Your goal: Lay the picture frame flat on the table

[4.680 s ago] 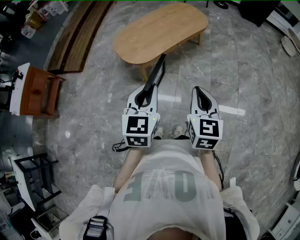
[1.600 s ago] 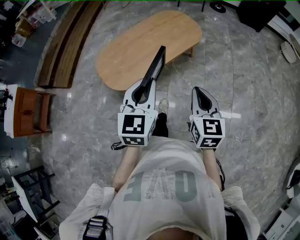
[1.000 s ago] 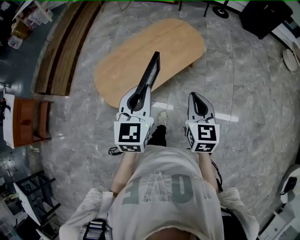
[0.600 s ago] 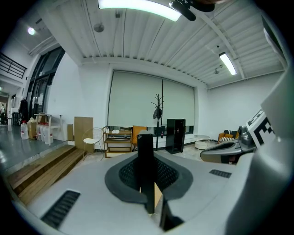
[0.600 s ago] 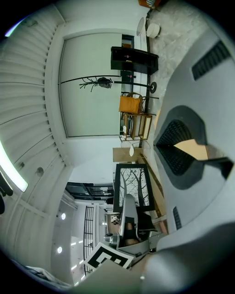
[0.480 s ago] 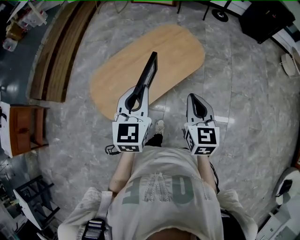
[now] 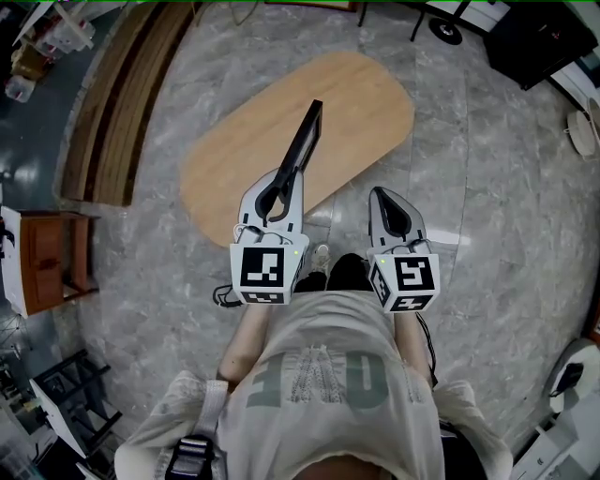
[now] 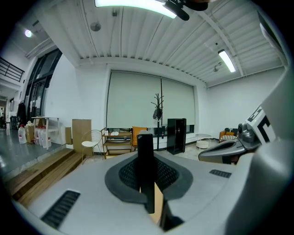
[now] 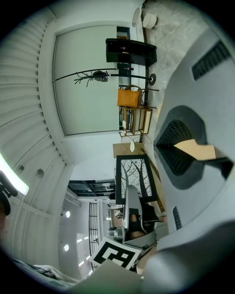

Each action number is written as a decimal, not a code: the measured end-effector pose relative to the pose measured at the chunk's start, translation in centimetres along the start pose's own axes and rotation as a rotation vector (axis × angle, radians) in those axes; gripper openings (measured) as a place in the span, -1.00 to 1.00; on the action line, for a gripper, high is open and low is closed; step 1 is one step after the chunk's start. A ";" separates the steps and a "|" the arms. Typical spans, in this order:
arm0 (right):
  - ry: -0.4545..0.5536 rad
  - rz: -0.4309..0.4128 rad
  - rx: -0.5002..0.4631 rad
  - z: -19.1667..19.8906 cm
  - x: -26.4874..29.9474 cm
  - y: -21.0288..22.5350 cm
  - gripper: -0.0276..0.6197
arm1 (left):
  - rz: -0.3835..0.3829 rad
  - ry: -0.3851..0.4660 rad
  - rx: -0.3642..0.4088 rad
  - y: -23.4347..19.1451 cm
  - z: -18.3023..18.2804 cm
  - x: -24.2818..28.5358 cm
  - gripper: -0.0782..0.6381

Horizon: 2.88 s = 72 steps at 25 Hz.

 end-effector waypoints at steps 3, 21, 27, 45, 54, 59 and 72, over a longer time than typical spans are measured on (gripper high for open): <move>0.011 0.017 0.021 0.2 0.0 0.9 -0.90 | -0.003 0.000 0.004 0.3 0.1 0.4 -0.70; 0.085 -0.123 0.007 -2.3 -0.4 8.4 -0.90 | -0.129 0.018 -0.040 6.3 -1.4 3.2 -0.70; 0.106 -0.144 -0.008 -3.0 -0.6 9.0 -0.90 | -0.142 0.047 -0.037 7.6 -2.4 3.2 -0.70; 0.164 -0.226 -0.001 -5.1 0.6 11.1 -0.90 | -0.210 0.055 -0.014 8.6 -2.4 4.4 -0.70; 0.167 -0.290 0.004 -6.1 5.0 13.1 -0.90 | -0.275 0.021 -0.008 8.0 -1.7 5.8 -0.70; 0.140 -0.316 -0.024 -5.0 7.2 13.0 -0.90 | -0.323 0.004 -0.032 7.2 0.2 6.2 -0.70; 0.061 -0.427 -0.103 -1.2 11.8 12.7 -0.90 | -0.475 0.003 -0.141 6.7 6.4 7.7 -0.70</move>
Point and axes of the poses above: the fingertips, and each gripper's own axes: x forward along the fingers, y to its right, z out of its underside, the point moved 9 cm from there along -x, backward along the fingers, and after that the axes turned 5 degrees about -z, right-handed, at the moved point
